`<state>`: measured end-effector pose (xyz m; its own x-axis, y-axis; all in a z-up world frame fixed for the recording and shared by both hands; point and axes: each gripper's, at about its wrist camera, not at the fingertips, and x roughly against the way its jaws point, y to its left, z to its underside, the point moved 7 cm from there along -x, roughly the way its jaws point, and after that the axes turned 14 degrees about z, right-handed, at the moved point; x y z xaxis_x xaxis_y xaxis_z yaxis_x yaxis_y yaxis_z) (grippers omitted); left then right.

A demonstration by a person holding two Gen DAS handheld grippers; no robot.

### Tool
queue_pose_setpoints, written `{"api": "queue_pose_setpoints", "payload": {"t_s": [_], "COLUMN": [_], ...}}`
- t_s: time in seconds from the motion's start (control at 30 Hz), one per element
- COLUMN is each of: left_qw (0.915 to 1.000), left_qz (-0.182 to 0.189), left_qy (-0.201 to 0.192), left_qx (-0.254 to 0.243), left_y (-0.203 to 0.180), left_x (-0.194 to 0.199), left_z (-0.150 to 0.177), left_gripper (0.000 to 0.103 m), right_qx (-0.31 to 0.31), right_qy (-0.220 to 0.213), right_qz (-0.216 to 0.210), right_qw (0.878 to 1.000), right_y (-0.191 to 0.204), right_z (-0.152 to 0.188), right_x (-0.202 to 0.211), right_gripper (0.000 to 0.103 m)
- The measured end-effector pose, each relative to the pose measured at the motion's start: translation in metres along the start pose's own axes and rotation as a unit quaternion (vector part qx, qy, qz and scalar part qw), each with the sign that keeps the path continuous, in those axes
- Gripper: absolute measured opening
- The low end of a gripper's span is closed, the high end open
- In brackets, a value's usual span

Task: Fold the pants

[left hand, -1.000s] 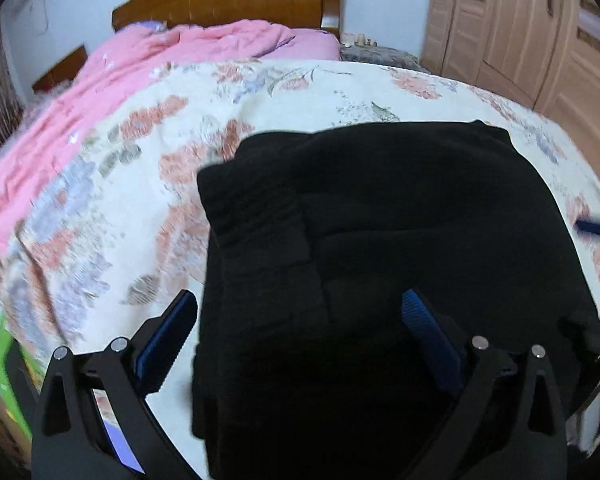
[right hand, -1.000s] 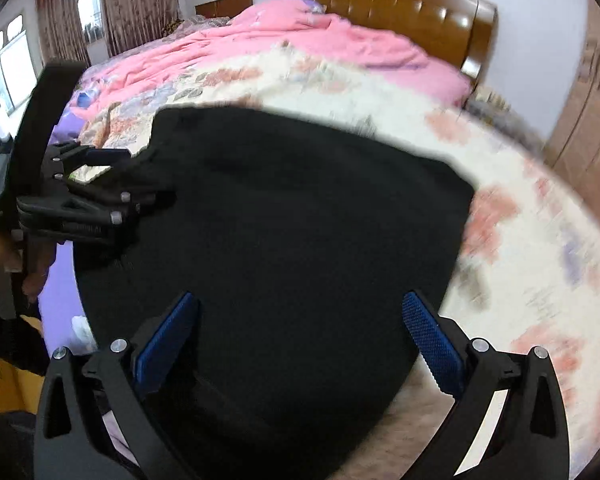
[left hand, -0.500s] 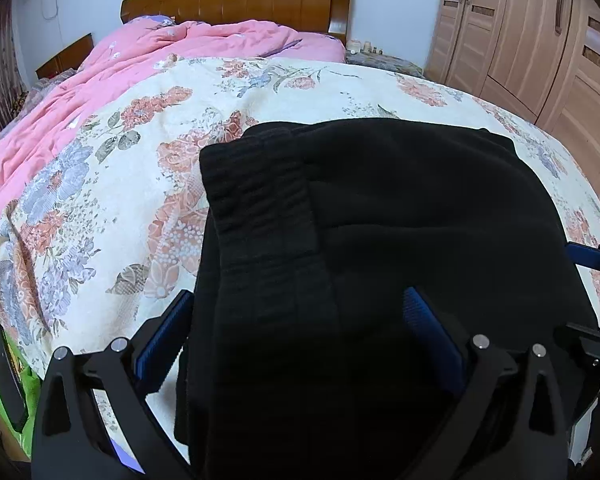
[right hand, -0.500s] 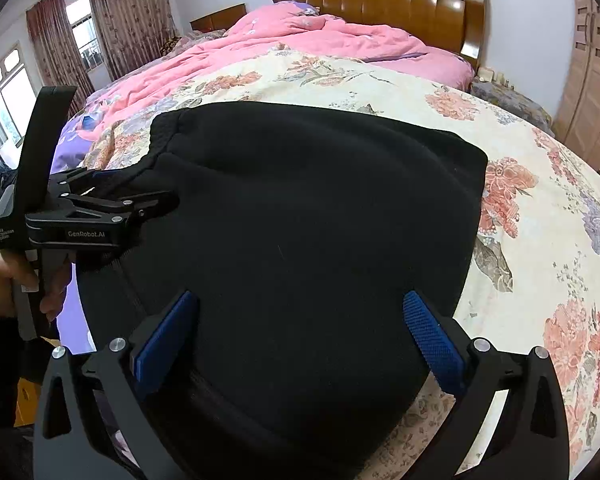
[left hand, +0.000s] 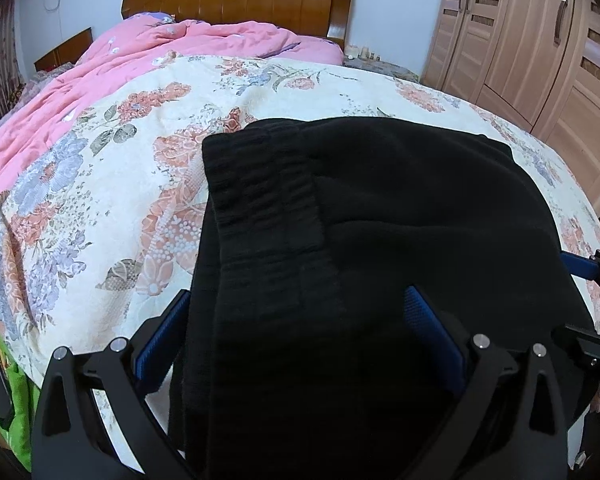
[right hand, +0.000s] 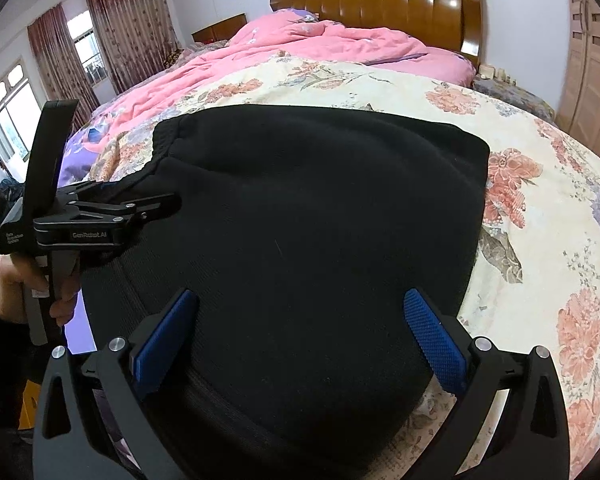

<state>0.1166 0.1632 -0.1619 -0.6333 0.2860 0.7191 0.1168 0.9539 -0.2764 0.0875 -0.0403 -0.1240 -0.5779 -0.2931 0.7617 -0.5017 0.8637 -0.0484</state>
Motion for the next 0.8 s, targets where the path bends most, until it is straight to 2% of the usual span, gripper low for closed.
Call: {"api": "queue_pose_setpoints", "payload": {"t_s": [0.13, 0.17, 0.2, 0.3, 0.33, 0.4, 0.43, 0.5, 0.57, 0.67, 0.7, 0.73, 0.8], "left_qw": [0.9999, 0.9997, 0.9994, 0.9947, 0.9917, 0.9878, 0.9828, 0.9745, 0.9705, 0.9684, 0.9675, 0.9652, 0.9584], "left_qz": [-0.008, -0.017, -0.030, -0.092, -0.100, -0.097, -0.100, -0.094, -0.089, -0.096, -0.104, -0.129, -0.159], "left_qy": [0.011, 0.016, 0.018, -0.024, -0.054, -0.098, -0.132, -0.176, -0.193, -0.201, -0.204, -0.203, -0.208], "left_qx": [-0.006, -0.004, -0.004, -0.041, -0.060, -0.072, -0.082, -0.103, -0.113, -0.112, -0.108, -0.103, -0.114], "left_y": [-0.003, -0.004, -0.007, -0.024, -0.036, -0.050, -0.061, -0.079, -0.094, -0.107, -0.109, -0.109, -0.112], "left_x": [0.003, 0.006, 0.010, 0.039, 0.057, 0.084, 0.106, 0.136, 0.154, 0.168, 0.170, 0.171, 0.171], "left_z": [-0.003, -0.003, -0.005, -0.013, -0.017, -0.021, -0.025, -0.028, -0.028, -0.025, -0.021, -0.015, -0.004], "left_gripper": [0.102, 0.102, 0.102, 0.102, 0.102, 0.102, 0.102, 0.102, 0.102, 0.102, 0.102, 0.102, 0.102], "right_qx": [-0.010, -0.015, -0.021, -0.020, -0.026, -0.038, -0.044, -0.055, -0.062, -0.071, -0.072, -0.073, -0.068], "right_qy": [0.019, 0.019, 0.009, -0.052, -0.076, -0.106, -0.121, -0.153, -0.171, -0.171, -0.169, -0.163, -0.153], "right_qz": [0.001, 0.007, 0.033, 0.079, 0.094, 0.109, 0.113, 0.121, 0.119, 0.120, 0.118, 0.116, 0.114], "right_qw": [1.000, 1.000, 0.999, 0.995, 0.992, 0.988, 0.985, 0.979, 0.976, 0.975, 0.976, 0.977, 0.979], "right_y": [-0.002, -0.005, -0.013, -0.031, -0.039, -0.048, -0.052, -0.057, -0.057, -0.053, -0.052, -0.048, -0.042], "right_z": [-0.008, -0.009, -0.011, -0.017, -0.018, -0.016, -0.014, -0.007, 0.005, 0.028, 0.034, 0.045, 0.061], "right_x": [0.006, 0.011, 0.022, 0.067, 0.087, 0.114, 0.127, 0.152, 0.168, 0.175, 0.174, 0.173, 0.170], "right_gripper": [0.098, 0.098, 0.098, 0.098, 0.098, 0.098, 0.098, 0.098, 0.099, 0.099, 0.099, 0.099, 0.099]}}
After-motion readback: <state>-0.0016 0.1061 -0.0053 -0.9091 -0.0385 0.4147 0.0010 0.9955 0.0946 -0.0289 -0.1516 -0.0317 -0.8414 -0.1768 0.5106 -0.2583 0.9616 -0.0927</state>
